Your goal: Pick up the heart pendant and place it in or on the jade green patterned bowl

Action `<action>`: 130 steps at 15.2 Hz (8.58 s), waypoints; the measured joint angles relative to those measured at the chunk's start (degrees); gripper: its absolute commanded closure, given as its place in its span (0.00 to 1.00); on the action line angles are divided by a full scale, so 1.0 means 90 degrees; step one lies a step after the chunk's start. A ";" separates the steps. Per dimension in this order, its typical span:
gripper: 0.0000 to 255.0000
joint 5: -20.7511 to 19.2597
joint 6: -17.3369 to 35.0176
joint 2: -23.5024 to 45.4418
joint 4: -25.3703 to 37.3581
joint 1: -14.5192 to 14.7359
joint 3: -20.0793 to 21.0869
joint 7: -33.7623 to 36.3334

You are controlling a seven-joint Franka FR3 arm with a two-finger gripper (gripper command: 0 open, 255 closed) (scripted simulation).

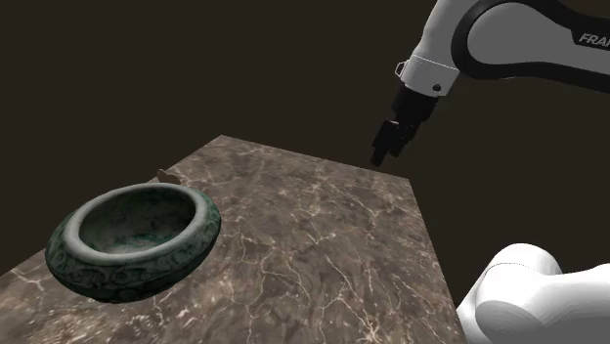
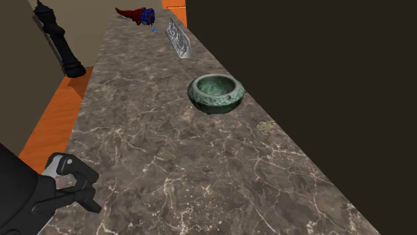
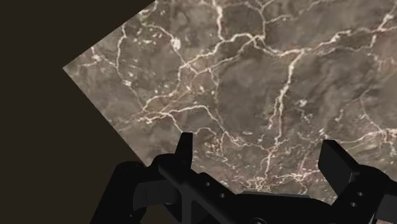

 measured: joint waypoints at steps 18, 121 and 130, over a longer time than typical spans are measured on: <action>0.00 0.1522 0.1627 0.1382 0.0563 -0.0370 0.2579 0.4266; 1.00 -0.1717 0.1263 0.5550 0.5077 -0.0047 0.5965 1.2089; 1.00 -0.1531 0.1641 0.5348 0.4611 -0.0130 0.5915 1.2034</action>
